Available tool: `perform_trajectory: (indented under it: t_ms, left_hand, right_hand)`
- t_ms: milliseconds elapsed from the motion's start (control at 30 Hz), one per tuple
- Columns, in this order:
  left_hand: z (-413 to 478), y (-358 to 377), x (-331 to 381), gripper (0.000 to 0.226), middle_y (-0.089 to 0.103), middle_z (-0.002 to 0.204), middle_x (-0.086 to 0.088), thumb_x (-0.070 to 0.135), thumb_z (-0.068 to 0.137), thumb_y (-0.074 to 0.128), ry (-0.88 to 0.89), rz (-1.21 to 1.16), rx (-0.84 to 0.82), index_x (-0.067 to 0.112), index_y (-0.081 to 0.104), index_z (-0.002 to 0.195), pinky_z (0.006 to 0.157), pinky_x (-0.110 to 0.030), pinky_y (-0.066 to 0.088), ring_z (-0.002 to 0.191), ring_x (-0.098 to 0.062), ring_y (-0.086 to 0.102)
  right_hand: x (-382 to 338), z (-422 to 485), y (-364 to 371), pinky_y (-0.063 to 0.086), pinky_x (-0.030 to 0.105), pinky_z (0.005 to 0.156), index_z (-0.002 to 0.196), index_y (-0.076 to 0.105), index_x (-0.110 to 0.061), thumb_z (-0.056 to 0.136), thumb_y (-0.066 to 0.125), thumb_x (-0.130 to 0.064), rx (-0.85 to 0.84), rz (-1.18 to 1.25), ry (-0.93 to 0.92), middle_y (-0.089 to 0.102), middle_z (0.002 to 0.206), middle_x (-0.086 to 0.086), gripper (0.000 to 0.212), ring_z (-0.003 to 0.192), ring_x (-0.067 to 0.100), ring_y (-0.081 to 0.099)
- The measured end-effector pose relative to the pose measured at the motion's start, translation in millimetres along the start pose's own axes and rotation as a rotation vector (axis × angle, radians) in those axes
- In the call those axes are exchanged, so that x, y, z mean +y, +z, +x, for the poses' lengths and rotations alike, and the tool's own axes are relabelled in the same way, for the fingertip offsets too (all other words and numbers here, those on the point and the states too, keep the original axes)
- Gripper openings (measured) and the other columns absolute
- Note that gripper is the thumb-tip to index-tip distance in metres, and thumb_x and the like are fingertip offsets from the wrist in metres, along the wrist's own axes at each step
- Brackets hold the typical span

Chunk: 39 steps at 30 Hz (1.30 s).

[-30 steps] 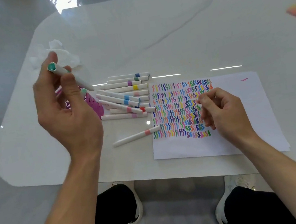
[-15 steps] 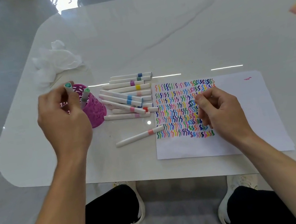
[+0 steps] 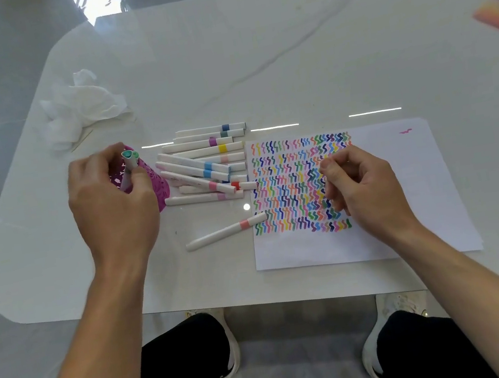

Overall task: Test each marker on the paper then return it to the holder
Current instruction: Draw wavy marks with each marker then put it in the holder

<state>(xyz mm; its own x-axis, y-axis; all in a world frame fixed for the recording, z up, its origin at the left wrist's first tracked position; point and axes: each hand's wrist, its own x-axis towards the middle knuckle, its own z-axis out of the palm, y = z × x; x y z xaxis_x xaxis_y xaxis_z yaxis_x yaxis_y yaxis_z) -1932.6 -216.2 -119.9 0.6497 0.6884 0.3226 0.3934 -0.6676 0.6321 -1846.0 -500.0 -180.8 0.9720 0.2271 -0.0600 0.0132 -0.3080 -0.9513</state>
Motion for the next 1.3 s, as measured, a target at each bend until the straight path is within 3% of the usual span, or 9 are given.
perform_trajectory:
  t_ms: [167, 267, 367, 433, 600, 767, 967, 1167, 1300]
  left_hand:
    - [-4, -1, 15, 0.045, 0.056, 0.129, -0.010, 0.013, 0.089, 0.071, 0.184, 0.022, -0.002, 0.013, 0.061, 0.133, 0.090, 0.006, 0.030, 0.118, -0.023, 0.055]
    - [-10, 2, 25, 0.039, 0.059, 0.125, -0.012, 0.015, 0.091, 0.070, 0.328, 0.033, -0.016, 0.013, 0.064, 0.129, 0.095, 0.000, 0.031, 0.116, -0.024, 0.054]
    - [-22, 12, 32, 0.027, 0.062, 0.109, -0.009, 0.012, 0.091, 0.069, 0.495, 0.033, -0.137, 0.013, 0.072, 0.117, 0.092, -0.023, 0.044, 0.103, -0.025, 0.057]
    - [-32, 19, 34, 0.020, 0.064, 0.100, 0.001, 0.016, 0.091, 0.070, 0.537, 0.051, -0.330, 0.017, 0.075, 0.111, 0.084, -0.036, 0.050, 0.095, -0.018, 0.058]
    - [-53, 39, 32, 0.024, 0.053, 0.096, 0.018, 0.045, 0.089, 0.071, 0.433, 0.197, -0.670, 0.031, 0.072, 0.109, 0.074, -0.026, 0.047, 0.088, -0.005, 0.051]
    - [-62, 52, 33, 0.025, 0.048, 0.094, 0.018, 0.044, 0.089, 0.072, 0.434, 0.284, -0.725, 0.030, 0.071, 0.110, 0.071, -0.021, 0.039, 0.086, -0.004, 0.047]
    - [-60, 55, 37, 0.017, 0.053, 0.092, 0.018, 0.039, 0.093, 0.068, 0.430, 0.256, -0.693, 0.028, 0.072, 0.106, 0.072, -0.021, 0.042, 0.082, -0.005, 0.051]
    - [-54, 53, 55, 0.009, 0.064, 0.082, 0.016, 0.031, 0.092, 0.068, 0.279, -0.104, -0.596, 0.026, 0.071, 0.100, 0.065, -0.011, 0.044, 0.074, -0.006, 0.061]
    - [-53, 53, 70, 0.020, 0.068, 0.078, 0.008, 0.021, 0.094, 0.067, 0.112, -0.427, -0.643, 0.025, 0.073, 0.112, 0.073, -0.024, 0.056, 0.075, -0.015, 0.069]
  right_hand:
    - [0, 0, 0, 0.043, 0.018, 0.048, 0.084, 0.063, -0.022, 0.105, 0.061, -0.023, 0.005, 0.005, 0.000, 0.067, 0.064, 0.000, 0.022, 0.050, 0.014, 0.058]
    - [-1, 1, 0, 0.043, 0.018, 0.048, 0.084, 0.063, -0.021, 0.105, 0.061, -0.024, 0.006, 0.005, -0.003, 0.067, 0.065, 0.001, 0.021, 0.050, 0.014, 0.058]
    - [-1, 0, -1, 0.044, 0.017, 0.049, 0.085, 0.063, -0.020, 0.105, 0.061, -0.023, 0.005, 0.004, -0.003, 0.066, 0.065, 0.001, 0.020, 0.051, 0.012, 0.058]
    - [-2, 0, -1, 0.044, 0.017, 0.049, 0.086, 0.063, -0.019, 0.105, 0.060, -0.023, 0.004, 0.000, -0.001, 0.066, 0.065, 0.001, 0.020, 0.051, 0.012, 0.059]
    - [-1, -1, -3, 0.045, 0.018, 0.049, 0.088, 0.065, -0.016, 0.105, 0.060, -0.024, 0.004, -0.014, -0.001, 0.067, 0.066, 0.002, 0.019, 0.051, 0.014, 0.059]
    - [-1, -1, -4, 0.044, 0.015, 0.048, 0.088, 0.064, -0.016, 0.105, 0.061, -0.024, 0.009, -0.015, -0.001, 0.068, 0.066, 0.004, 0.019, 0.050, 0.013, 0.060]
    - [0, -1, -5, 0.044, 0.017, 0.048, 0.088, 0.064, -0.017, 0.105, 0.061, -0.024, 0.001, -0.020, -0.005, 0.068, 0.067, 0.003, 0.020, 0.051, 0.013, 0.060]
    - [0, -2, -6, 0.046, 0.018, 0.050, 0.087, 0.066, -0.018, 0.104, 0.062, -0.024, -0.029, -0.020, -0.010, 0.068, 0.067, 0.003, 0.018, 0.052, 0.013, 0.061]
    - [-3, -5, -6, 0.051, 0.020, 0.055, 0.091, 0.069, -0.017, 0.105, 0.061, -0.030, -0.147, 0.015, -0.040, 0.071, 0.073, 0.002, 0.021, 0.060, 0.015, 0.067]
